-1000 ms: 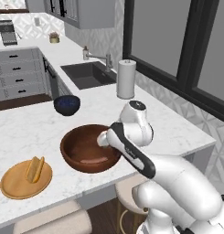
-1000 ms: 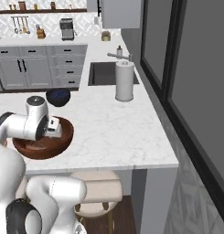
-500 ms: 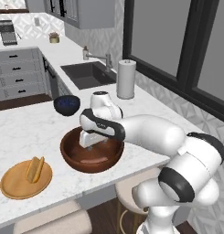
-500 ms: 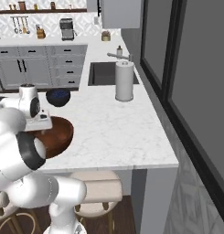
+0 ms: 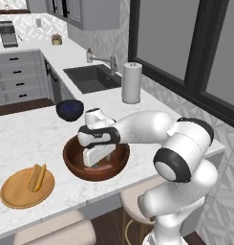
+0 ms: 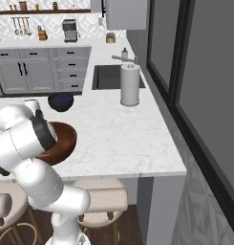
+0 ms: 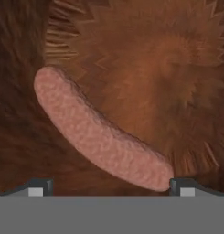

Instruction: Place one bun and one sausage from the bowl on each plate.

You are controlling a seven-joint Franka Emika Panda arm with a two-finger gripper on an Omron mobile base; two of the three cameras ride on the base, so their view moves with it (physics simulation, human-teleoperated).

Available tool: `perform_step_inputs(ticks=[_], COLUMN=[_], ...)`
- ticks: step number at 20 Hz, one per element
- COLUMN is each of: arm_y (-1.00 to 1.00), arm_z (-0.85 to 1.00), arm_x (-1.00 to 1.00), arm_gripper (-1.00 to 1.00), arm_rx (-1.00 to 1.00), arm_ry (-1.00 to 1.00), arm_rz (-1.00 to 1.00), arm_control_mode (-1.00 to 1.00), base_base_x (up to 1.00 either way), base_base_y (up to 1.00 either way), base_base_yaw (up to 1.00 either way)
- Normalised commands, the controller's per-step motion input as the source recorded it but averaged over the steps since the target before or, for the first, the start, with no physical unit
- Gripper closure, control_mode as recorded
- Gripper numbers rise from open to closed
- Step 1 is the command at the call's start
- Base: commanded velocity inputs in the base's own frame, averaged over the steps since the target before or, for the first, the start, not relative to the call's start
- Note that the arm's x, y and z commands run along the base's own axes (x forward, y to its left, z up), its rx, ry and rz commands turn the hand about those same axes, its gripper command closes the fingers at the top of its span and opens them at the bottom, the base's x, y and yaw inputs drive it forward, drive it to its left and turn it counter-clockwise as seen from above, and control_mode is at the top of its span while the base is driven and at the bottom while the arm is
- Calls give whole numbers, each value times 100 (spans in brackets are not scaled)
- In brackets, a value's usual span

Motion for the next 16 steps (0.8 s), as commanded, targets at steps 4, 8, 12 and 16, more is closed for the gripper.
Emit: perform_step_inputs(ticks=[4, 8, 12, 16], arm_y=[0, -1, -17, -44], arm_z=[-39, -39, -50, -64], arm_x=[0, 0, 2, -7], arm_gripper=[-100, -100, -100, -100], arm_rx=[-3, 0, 0, 0], arm_ry=[0, -1, -3, -5], arm_rz=[13, 11, 4, 5], arm_control_mode=[-100, -100, -100, -100], base_base_x=[0, 0, 0, 0], base_base_y=[0, 0, 0, 0], base_base_yaw=[0, 0, 0, 0])
